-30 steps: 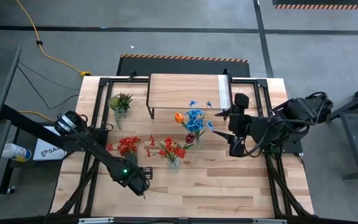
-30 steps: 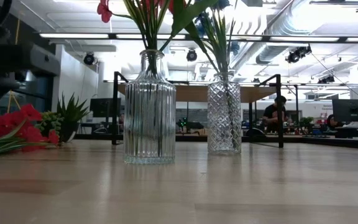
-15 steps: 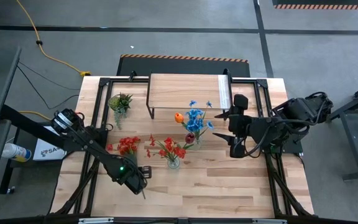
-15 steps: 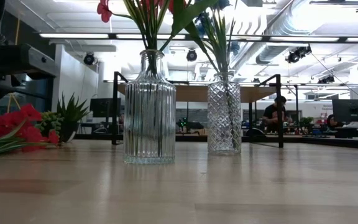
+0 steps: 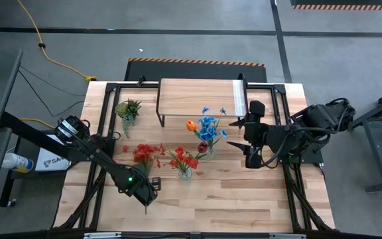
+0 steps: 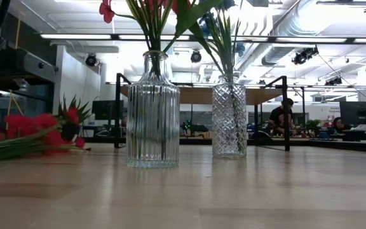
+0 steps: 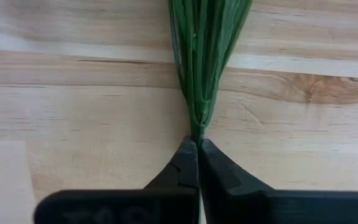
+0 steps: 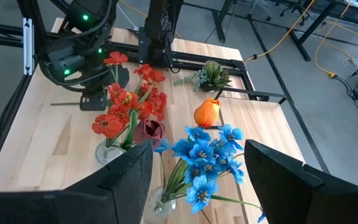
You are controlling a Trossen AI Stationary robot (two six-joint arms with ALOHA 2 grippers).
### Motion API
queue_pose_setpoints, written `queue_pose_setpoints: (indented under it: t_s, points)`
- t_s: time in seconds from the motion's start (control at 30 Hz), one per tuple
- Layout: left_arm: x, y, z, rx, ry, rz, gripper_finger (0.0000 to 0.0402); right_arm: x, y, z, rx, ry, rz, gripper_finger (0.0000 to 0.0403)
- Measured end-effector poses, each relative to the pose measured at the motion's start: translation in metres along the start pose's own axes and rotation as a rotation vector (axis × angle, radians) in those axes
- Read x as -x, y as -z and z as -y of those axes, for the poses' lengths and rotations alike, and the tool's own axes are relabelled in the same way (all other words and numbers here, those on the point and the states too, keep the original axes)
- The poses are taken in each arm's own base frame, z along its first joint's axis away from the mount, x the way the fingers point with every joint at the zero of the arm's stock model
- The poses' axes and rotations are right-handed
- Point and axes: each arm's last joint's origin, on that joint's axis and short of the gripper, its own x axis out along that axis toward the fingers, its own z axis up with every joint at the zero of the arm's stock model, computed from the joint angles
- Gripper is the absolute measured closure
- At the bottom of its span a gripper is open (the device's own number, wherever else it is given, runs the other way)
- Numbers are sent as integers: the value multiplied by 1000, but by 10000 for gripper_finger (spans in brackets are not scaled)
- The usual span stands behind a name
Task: Pick and place flowers into a vace then onto a shelf
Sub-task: Put the orange flowers into the bottom transparent vase
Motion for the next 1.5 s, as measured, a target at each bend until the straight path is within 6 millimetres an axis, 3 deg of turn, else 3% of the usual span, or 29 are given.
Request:
queue_pose_setpoints:
  t_s: [0.33,0.8,1.0,1.27,1.4,1.5]
  points:
    - [1,0,-1,5,-28,-14,372,0,0,0,1,1,0,158]
    - [35,16,-9,-39,-167,87,376,0,1,0,4,7,-4,158]
    - [69,24,1,-51,-148,120,376,0,1,0,5,9,-4,158]
    - [134,25,-1,-93,-204,246,376,0,1,0,5,9,-4,158]
    - [153,24,-2,-119,-37,278,376,0,0,0,3,9,-3,158]
    - [162,19,-5,-120,-12,273,376,0,0,0,-3,6,-1,158]
